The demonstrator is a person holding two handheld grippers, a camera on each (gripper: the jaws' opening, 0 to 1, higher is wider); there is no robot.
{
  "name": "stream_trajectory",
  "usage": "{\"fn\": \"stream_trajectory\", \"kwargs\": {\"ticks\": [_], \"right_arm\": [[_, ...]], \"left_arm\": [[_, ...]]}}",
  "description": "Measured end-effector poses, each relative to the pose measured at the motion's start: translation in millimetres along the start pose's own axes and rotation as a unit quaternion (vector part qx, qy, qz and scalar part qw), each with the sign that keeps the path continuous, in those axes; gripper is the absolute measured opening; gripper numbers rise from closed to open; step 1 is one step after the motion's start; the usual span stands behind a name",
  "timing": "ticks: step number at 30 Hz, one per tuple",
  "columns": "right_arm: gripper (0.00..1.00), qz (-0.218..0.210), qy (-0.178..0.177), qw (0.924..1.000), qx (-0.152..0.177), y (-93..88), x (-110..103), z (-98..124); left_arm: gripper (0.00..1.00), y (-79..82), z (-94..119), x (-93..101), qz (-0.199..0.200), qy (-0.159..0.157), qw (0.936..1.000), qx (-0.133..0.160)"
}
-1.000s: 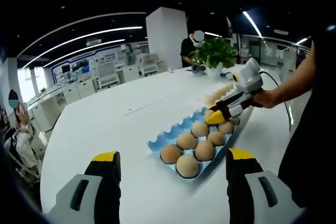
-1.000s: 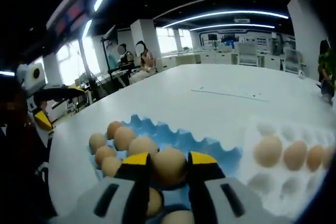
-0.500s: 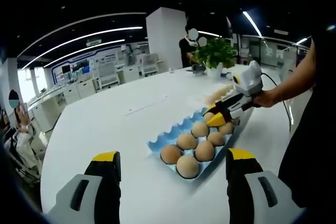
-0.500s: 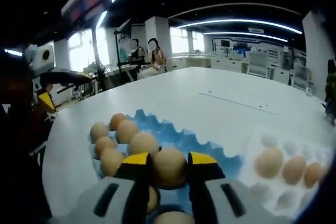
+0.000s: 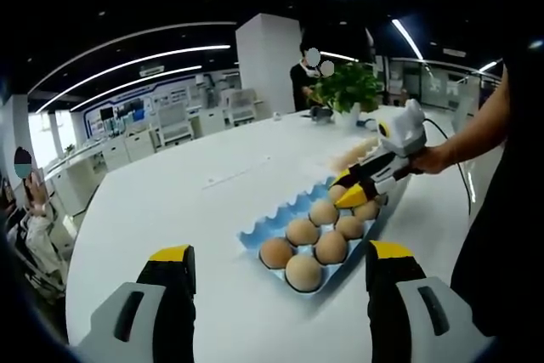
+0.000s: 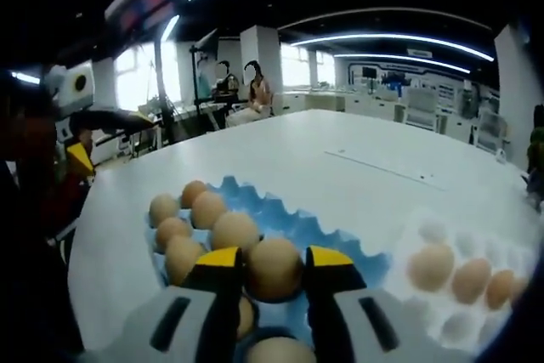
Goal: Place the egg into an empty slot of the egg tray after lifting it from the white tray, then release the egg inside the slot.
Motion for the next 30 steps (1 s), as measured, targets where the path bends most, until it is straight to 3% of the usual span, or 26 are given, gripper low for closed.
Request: {"fn": "stream_trajectory", "kwargs": {"ticks": [9,30], "right_arm": [[0.29,-0.011,-0.012,0.9997,0.02,4.5,6.2,14.9],[0.3,-0.02,-0.04,0.9988,0.021,-1.3,19.0,25.6]], "left_arm": [[0.84,0.3,-0.9,-0.6,0.001,-0.001,1.0,0.002],[0.83,0.8,-3.3,-2.1,-0.001,-0.006,1.0,0.0]]}}
Point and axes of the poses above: the point that each gripper's makers call its tool centre point, and the gripper's own axes: z roughly backward along the fingers, x roughly to its right, y roughly out of its top, the point moved 10 cm from there along z, roughly backward along the fingers, and after that the axes turned 12 degrees about -y, right-handed, at the moved point
